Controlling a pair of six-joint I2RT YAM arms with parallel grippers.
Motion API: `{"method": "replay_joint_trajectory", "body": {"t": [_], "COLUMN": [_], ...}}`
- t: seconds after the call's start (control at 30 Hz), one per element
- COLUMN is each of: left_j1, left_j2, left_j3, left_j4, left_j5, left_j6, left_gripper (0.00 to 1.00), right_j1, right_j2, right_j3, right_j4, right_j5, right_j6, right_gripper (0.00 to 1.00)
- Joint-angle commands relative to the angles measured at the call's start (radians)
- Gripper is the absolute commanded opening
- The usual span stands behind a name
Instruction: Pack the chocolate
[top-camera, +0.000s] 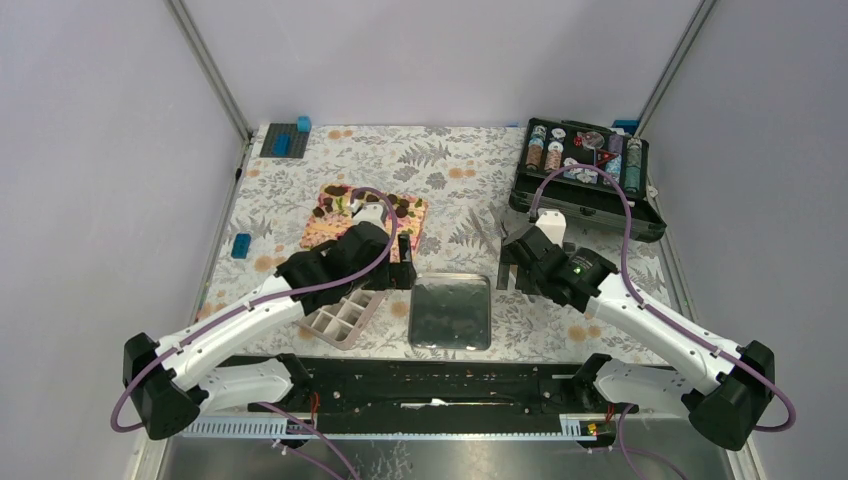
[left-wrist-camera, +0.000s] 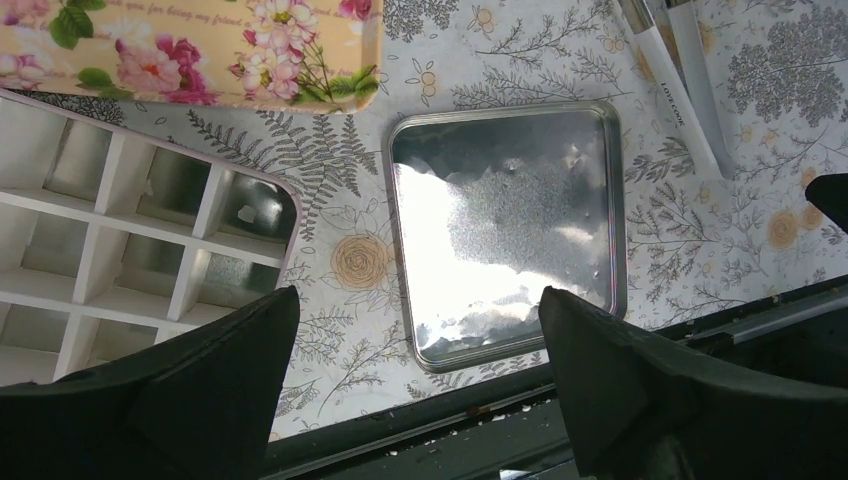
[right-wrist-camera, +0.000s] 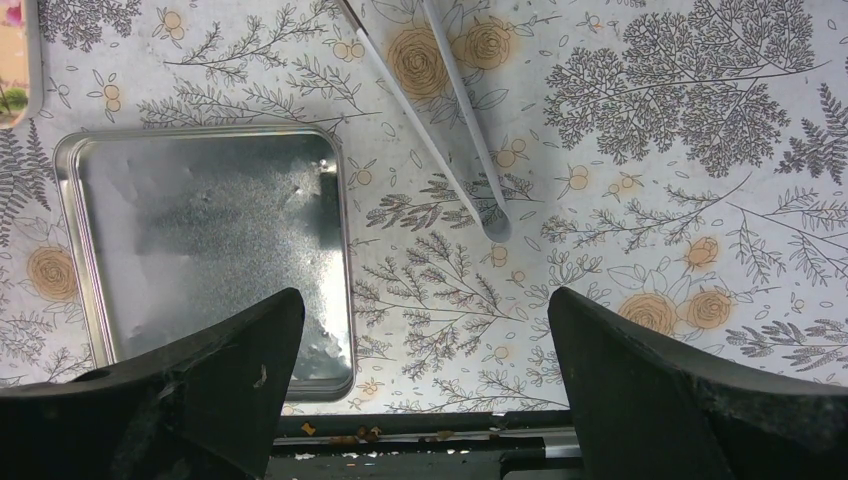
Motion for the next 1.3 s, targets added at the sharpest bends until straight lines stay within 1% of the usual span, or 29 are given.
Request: {"method": "replay_joint_trajectory", "body": {"t": [0.0, 0.23, 0.33, 0.47, 0.53, 0.6, 0.67, 0.77, 0.9, 1.07, 1.27], "left_j1": [0.003, 0.002, 0.003, 0.003, 0.002, 0.002, 0.002, 0.003, 0.002, 0.002, 0.002], "left_j2": [0.007, -0.031, -0.040, -0.041, -0.037, -0.036, -0.037, -0.050, -0.088, -0.086, -0.084], "left_j3": [0.026, 0.010, 0.001, -0.011, -0.014, -0.011, -0.011, -0.011, -0.026, -0.028, -0.027], "left_j4": [0.044, 0.092, 0.094, 0.097, 0.102, 0.100, 0.101, 0.104, 0.111, 0.118, 0.142], "left_j5": [0.018, 0.040, 0.035, 0.064, 0.075, 0.079, 0.094, 0.110, 0.084, 0.093, 0.108], "left_j6": [0.020, -0.009, 0.019, 0.033, 0.032, 0.032, 0.041, 0.051, 0.046, 0.048, 0.039], "left_gripper": [0.99, 0.99, 0.99, 0.99, 0.99, 0.99, 0.99, 0.99, 0.99, 0.99, 0.99], "right_j1": [0.004, 0.005, 0.005, 0.003, -0.005, -0.017, -0.048, -0.148, -0.215, -0.221, -0.221], "right_j2": [-0.021, -0.045, -0.014, 0.049, 0.099, 0.160, 0.191, 0.204, 0.209, 0.270, 0.364], "right_j3": [-0.004, -0.034, -0.036, -0.054, -0.034, -0.005, -0.005, -0.024, -0.021, -0.029, 0.000], "right_j4": [0.036, 0.101, 0.120, 0.195, 0.209, 0.214, 0.252, 0.313, 0.341, 0.383, 0.422], "right_j5": [-0.022, -0.038, -0.009, 0.066, 0.062, 0.053, 0.031, -0.071, -0.140, -0.193, -0.155], "right_j6": [-0.036, -0.125, -0.162, -0.219, -0.246, -0.275, -0.303, -0.330, -0.380, -0.428, -0.442], "right_gripper": [0.99, 0.99, 0.99, 0.99, 0.99, 0.99, 0.99, 0.99, 0.99, 0.99, 0.99]}}
